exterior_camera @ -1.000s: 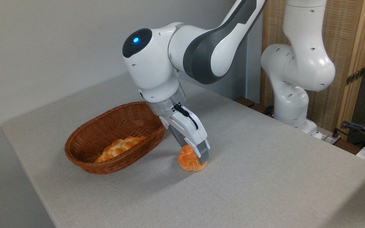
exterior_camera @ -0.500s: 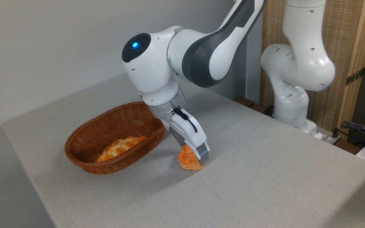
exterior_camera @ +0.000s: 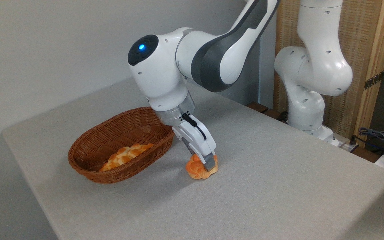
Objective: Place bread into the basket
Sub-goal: 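Lift the held roll and carry it over the wicker basket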
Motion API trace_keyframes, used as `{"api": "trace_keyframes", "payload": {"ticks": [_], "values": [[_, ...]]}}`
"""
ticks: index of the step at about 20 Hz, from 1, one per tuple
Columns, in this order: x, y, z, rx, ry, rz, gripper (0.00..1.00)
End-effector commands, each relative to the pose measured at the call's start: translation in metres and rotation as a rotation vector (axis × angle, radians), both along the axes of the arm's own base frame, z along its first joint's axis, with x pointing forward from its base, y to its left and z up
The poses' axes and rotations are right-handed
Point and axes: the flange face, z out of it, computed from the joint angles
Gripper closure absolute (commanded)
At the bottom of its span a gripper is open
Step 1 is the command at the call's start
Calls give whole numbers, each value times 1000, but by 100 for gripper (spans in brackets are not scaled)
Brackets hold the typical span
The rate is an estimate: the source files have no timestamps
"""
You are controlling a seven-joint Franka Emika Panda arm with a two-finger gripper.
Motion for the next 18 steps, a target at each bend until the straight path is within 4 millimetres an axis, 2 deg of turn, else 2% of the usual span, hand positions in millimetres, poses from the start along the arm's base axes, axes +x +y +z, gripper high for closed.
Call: {"api": "trace_keyframes", "payload": {"ticks": [1, 9, 10, 11, 14, 15, 17, 18], "values": [[6, 0, 22, -8, -54, -18, 65], [34, -20, 99, -101, -207, 14, 62], [37, -28, 109, -126, -229, 21, 59], [39, -47, 115, -146, -246, 13, 58], [43, -85, 119, -163, -291, 28, 55], [45, -91, 119, -168, -302, 41, 55], [50, -113, 110, -171, -316, 106, 52], [52, -127, 106, -167, -325, 114, 30]]}}
